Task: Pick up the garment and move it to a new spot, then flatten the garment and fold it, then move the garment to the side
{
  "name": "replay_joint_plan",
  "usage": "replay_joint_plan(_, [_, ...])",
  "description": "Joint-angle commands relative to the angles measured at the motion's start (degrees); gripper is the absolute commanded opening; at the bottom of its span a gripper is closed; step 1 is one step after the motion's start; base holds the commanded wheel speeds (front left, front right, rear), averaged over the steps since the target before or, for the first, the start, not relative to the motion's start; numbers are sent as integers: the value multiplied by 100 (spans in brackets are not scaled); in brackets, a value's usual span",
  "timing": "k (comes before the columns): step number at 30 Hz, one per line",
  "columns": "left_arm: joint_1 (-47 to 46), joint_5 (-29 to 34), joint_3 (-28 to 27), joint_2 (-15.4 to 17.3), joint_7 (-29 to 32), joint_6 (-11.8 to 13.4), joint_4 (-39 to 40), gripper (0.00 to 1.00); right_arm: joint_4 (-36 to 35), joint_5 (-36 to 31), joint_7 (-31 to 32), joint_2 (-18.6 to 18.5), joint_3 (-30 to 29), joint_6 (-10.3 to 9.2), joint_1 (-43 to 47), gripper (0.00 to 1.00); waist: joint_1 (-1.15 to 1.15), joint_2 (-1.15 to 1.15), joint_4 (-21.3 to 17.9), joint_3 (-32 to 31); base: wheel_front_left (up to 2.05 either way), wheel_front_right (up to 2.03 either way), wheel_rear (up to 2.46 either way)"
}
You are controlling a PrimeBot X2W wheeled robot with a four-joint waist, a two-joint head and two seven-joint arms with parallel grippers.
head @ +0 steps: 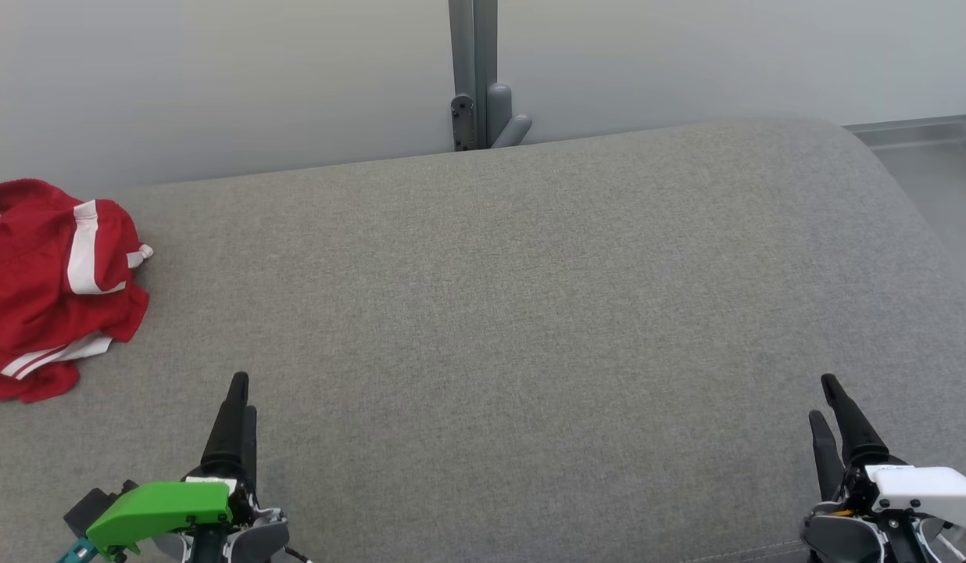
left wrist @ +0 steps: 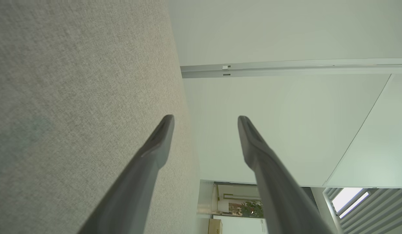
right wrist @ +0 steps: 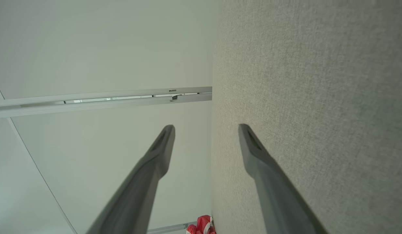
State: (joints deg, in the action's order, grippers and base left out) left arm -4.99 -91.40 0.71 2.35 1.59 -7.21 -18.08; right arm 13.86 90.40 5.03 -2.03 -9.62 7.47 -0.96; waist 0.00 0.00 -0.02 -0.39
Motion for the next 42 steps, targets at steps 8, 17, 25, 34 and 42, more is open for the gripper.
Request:
replay_joint_plan(8, [24, 914, 39, 26, -239, 125, 352, 100, -313, -732, -288, -51, 14, 1, 39, 100, 0, 0, 0, -29, 0, 0, 0])
replay_joint_plan(17, [125, 1963, 94, 31, -429, 378, 722, 100, -644, -1744, -516, -59, 111, 1, 108, 100, 0, 0, 6, -49, 0, 0, 0])
replay_joint_plan(25, [207, 2906, 125, 36, -562, 554, 895, 100, -874, -2749, -679, -65, 322, 1, 165, 100, 0, 0, 21, -58, 0, 0, 0])
replay_joint_plan(34, [331, 3973, 247, 41, -723, 706, 1011, 100, -1019, -3770, -872, -70, 598, 2, 247, 100, 0, 0, 52, -70, 0, 0, 0])
replay_joint_plan(42, [475, 4752, 320, 45, -853, 841, 1046, 100, -1021, -4481, -1032, -73, 814, 2, 300, 100, 0, 0, 77, -85, 0, 0, 0])
